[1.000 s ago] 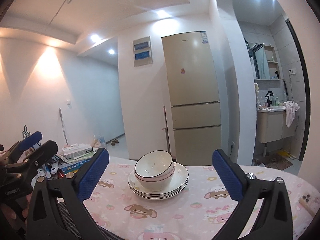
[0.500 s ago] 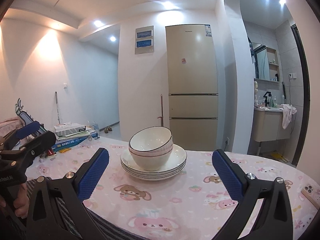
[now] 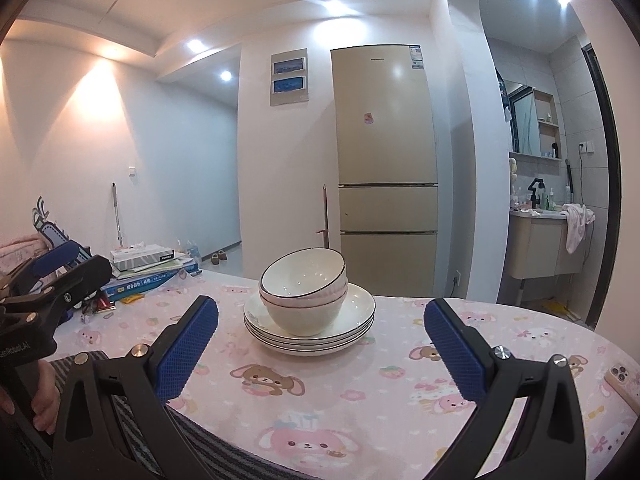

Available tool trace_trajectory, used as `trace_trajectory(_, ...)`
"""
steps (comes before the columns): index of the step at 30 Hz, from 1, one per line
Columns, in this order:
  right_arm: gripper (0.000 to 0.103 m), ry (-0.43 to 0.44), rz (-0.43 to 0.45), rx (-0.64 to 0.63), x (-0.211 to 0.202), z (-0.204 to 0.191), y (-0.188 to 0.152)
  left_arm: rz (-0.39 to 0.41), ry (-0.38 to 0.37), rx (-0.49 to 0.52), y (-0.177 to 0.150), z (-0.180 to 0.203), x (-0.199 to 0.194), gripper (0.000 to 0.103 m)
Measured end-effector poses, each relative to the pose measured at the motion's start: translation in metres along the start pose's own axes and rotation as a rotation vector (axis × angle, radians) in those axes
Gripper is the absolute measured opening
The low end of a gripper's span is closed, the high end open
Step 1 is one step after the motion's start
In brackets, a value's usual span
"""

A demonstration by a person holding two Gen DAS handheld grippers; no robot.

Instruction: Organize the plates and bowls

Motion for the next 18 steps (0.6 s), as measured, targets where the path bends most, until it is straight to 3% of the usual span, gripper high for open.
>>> trace_trajectory(18,0.103,0.005,0.000,0.006,0.0011,0.0020,0.0000,-0.003,-0.012,0.008,0.0033,0.0026,-0.0003,0.103)
Point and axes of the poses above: each gripper's, at about its wrist camera, not at the fingertips, and x roughly the way its jaws point, z to its right, y to its top, the point moved 1 cm from there along x, roughly the way its jaws point, and after that the axes turned 6 degrees about -z, right-handed, at the moved point
